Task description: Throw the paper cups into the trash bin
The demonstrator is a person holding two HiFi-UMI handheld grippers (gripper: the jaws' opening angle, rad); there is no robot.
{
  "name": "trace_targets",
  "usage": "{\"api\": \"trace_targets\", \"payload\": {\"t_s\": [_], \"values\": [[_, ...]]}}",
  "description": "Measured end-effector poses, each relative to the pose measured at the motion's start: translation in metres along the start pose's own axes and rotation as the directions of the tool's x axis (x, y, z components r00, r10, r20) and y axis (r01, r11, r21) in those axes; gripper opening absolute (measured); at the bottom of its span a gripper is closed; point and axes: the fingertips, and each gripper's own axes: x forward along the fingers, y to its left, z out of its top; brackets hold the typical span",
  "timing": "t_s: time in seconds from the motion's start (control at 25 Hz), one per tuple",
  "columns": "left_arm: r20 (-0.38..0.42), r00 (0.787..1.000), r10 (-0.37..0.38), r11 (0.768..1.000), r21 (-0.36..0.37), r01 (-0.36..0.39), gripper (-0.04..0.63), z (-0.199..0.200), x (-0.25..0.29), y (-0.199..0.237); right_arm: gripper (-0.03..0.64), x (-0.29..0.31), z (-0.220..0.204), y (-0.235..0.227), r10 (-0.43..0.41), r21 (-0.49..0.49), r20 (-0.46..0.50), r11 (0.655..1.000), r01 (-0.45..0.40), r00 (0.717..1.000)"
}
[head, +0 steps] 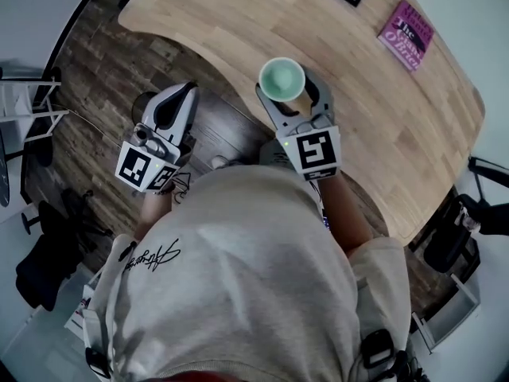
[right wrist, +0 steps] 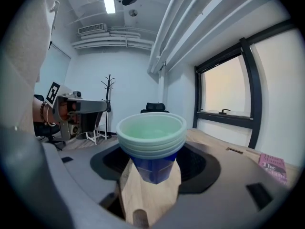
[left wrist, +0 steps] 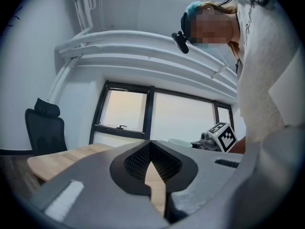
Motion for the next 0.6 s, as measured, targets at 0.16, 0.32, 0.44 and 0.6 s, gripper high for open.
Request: {"api": "trace_targets", "payload": {"t_s": [0.16,0.32,0.44,0.6], "values": [[0.003,0.999,0.047,0.999,0.011,-0.047,0.003,0.008,-0.035,0.017,0.287,0.021,0.012,0.035,0.052,-0.014,0.010,0.999,-0.052,0.999],[0.016,0.996,0.093,0.995,0.029,-0.093,0.003,0.018,-0.068,0.031,0.287,0.038,0.022,0.070,0.108,-0.031,0.019,0.994,-0.107,0.994],[0.023,0.992,0.127,0.991,0.037,-0.128,0.003,0.023,-0.093,0.041,0.287,0.050,0.030,0.096,0.147,-0.047,0.028,0.988,-0.146,0.989],[0.025,0.984,0.175,0.983,0.046,-0.176,0.003,0.025,-0.130,0.051,0.287,0.063,0.039,0.131,0.196,-0.062,0.036,0.979,-0.193,0.980]]}}
